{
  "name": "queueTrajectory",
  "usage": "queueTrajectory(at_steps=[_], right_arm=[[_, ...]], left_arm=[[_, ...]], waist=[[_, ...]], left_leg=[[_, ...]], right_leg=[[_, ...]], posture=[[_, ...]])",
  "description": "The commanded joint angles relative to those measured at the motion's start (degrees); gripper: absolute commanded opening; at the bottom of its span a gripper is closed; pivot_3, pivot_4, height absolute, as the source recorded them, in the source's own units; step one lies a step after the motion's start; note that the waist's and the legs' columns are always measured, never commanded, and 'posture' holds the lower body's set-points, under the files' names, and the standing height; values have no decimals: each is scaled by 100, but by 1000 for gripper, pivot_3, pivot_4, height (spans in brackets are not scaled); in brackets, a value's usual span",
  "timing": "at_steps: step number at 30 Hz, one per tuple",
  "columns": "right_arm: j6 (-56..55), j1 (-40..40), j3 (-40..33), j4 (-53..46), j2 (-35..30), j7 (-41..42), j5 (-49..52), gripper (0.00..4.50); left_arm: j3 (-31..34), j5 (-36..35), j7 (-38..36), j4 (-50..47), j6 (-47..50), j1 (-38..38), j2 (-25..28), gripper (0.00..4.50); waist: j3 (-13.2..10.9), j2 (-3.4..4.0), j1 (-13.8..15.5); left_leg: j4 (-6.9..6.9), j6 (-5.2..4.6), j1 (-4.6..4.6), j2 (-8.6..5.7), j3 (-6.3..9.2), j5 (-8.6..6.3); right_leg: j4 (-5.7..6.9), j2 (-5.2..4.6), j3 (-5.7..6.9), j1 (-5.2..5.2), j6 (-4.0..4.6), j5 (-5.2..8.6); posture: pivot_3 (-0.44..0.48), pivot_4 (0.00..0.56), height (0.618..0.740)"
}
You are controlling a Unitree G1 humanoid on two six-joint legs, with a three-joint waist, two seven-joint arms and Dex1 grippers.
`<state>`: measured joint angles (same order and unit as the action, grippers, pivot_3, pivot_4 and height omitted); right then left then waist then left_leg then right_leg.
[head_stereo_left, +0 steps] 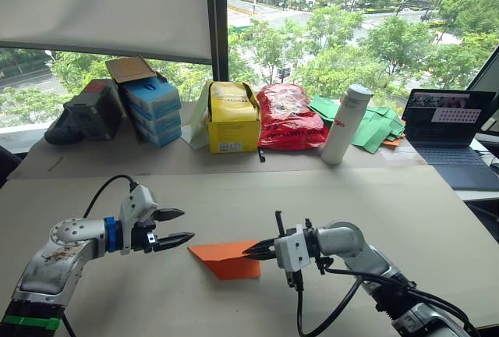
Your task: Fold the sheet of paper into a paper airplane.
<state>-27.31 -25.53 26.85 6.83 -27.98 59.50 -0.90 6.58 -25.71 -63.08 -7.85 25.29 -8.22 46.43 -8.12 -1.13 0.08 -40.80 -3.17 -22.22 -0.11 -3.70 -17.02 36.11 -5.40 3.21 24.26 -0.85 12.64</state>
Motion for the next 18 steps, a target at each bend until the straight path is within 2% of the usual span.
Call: queueTrajectory(at_steps=[1, 2, 3, 8, 10, 15, 18], right_arm=[[71, 77, -67, -296, 42, -60, 46, 51], [97, 94, -70, -329, 48, -58, 49, 51], [168, 116, -86, -364, 59, -70, 63, 305], [389, 213, -142, -525, 58, -167, -9, 1933], [527, 244, -153, -659, 50, -192, 2, 2582], [1344, 515, -313, -1486, 0, -281, 267, 2588], [2018, 804, -389, -2151, -63, -334, 462, 2588]], left_arm=[[129, -108, -1, -179, -33, 3, 27, 3572], [112, -117, -10, -179, -36, -7, 22, 3572], [94, -118, -13, -173, -38, -23, 16, 3572], [-50, -118, -54, -123, -72, -169, -76, 3572], [-100, -151, -95, -141, -58, -227, -124, 3019], [-437, -137, -343, -146, -93, -353, -202, 1446], [-816, 141, -377, -17, -280, -494, -293, 380]], waist=[[0, 0, 2], [0, 0, 3], [0, 0, 2], [0, 0, -1], [0, 0, 4], [0, 1, 12], [0, 0, 38]], left_leg=[[0, 0, -1, 0, 0, 0], [1, 0, -1, 0, 1, 0], [1, 1, 1, 0, 1, 0], [1, 1, 1, 0, 1, 0], [1, 1, 0, 0, 0, 0], [2, 1, 0, 0, 0, 0], [2, -2, -2, -1, 0, -2]], right_leg=[[1, -1, -5, 1, 0, 0], [1, -1, -10, 1, 0, 0], [1, -2, -16, 0, 0, 0], [1, -2, -27, 1, 1, 0], [2, -2, -27, 1, 1, -1], [1, -2, -29, 2, 1, -1], [1, -3, -31, 1, 1, -1]], posture=[[0, 150, 740], [0, 150, 740], [0, 150, 740], [0, 150, 740], [0, 150, 740], [0, 150, 740], [0, 150, 740]])
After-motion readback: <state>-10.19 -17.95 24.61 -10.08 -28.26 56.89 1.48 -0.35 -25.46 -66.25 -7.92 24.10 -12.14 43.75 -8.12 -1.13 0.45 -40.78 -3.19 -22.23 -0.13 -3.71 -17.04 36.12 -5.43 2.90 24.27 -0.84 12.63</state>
